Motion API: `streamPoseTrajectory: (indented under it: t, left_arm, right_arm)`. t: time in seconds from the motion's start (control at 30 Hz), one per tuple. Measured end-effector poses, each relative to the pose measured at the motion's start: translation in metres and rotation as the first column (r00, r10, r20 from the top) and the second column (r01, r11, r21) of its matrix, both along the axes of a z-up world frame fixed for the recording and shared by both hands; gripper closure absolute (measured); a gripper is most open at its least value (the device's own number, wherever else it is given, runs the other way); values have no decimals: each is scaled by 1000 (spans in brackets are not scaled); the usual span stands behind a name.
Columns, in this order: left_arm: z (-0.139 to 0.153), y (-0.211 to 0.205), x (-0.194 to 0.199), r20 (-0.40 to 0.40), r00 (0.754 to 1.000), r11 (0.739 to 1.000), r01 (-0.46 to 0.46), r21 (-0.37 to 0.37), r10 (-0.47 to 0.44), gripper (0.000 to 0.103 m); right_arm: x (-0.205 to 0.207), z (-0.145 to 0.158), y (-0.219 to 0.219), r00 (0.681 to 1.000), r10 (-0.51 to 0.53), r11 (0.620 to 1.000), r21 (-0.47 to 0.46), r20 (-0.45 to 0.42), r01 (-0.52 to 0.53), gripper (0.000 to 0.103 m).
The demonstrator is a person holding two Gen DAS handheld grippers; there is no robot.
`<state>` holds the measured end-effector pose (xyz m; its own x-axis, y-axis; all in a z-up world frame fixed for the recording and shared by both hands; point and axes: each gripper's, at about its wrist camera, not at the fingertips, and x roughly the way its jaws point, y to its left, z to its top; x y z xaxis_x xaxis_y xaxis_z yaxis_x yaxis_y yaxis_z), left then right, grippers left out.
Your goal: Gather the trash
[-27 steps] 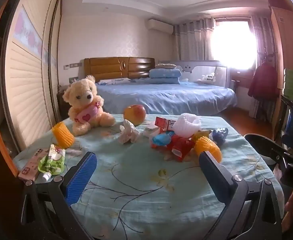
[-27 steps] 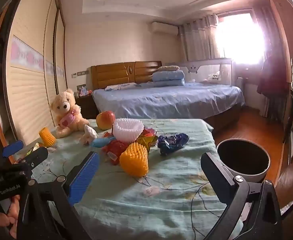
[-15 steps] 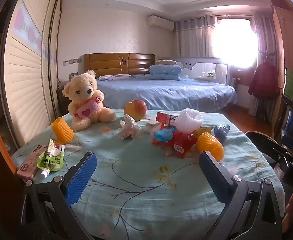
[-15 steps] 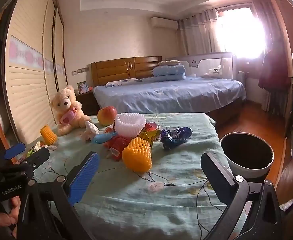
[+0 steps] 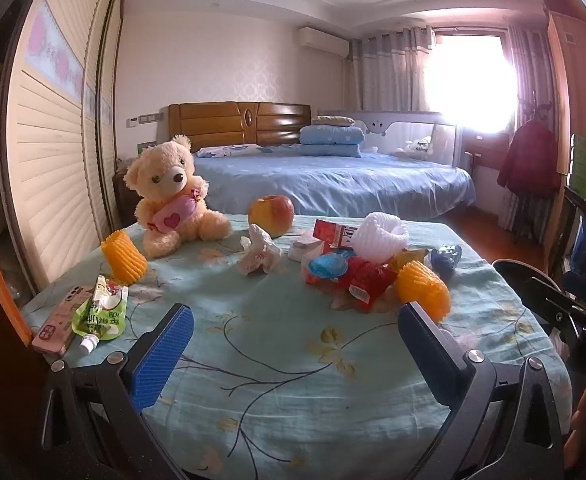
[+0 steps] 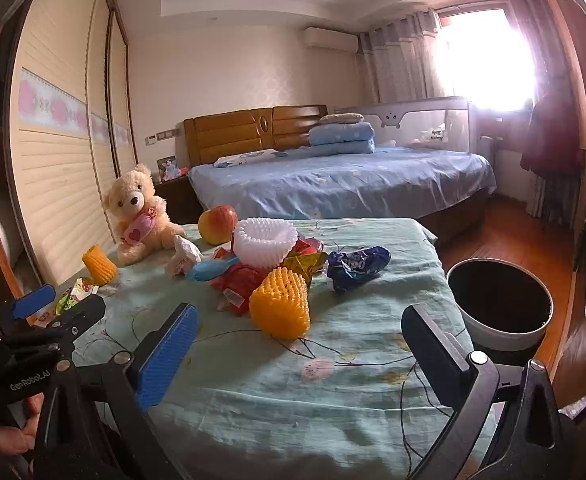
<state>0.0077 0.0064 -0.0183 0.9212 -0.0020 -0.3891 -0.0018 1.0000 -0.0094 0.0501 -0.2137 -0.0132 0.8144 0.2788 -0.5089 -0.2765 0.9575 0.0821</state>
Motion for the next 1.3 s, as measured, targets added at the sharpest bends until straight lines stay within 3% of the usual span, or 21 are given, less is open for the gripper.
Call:
streamPoseTrajectory:
  t: [1.3]
  left_arm:
    - [-1, 4, 13, -29, 1000, 1000, 5, -9, -6, 1]
  right_arm:
    - [9, -9, 5, 998, 21, 1000, 4, -56, -21, 1]
